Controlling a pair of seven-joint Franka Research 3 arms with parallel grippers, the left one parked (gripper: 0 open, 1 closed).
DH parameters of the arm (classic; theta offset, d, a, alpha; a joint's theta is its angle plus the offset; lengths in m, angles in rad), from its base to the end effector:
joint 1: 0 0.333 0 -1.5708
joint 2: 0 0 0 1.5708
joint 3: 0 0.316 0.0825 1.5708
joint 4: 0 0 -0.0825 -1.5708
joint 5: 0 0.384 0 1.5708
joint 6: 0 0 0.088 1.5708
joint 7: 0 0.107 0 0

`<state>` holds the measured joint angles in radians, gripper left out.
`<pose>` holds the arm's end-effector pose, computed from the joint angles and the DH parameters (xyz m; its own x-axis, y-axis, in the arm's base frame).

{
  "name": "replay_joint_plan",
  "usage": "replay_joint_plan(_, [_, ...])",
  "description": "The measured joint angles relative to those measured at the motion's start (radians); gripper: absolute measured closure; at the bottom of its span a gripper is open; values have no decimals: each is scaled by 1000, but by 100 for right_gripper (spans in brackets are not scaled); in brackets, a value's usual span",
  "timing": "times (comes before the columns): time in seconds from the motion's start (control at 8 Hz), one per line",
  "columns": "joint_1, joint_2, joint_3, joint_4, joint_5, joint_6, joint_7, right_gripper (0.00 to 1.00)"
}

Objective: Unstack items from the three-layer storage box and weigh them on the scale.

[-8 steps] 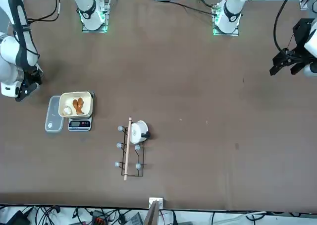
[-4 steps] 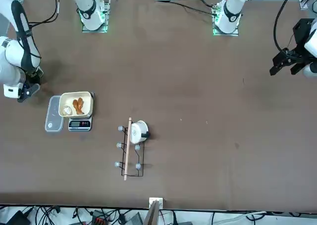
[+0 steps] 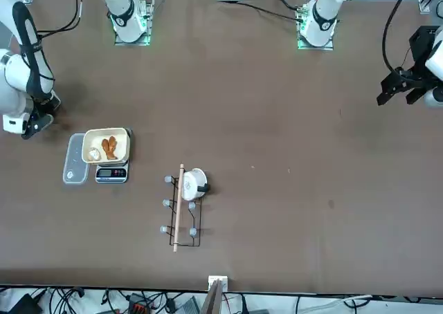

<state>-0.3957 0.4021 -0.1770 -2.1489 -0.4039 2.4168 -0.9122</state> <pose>0.4656 -0.3040 0.2045 0.7406 0.5822 -0.3356 0.6260 -0.7793 0.0296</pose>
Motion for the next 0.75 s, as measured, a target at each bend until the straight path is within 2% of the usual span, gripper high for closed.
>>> replay_joint_plan(0.75, [-11,2,0,-6,-26,0,0,65])
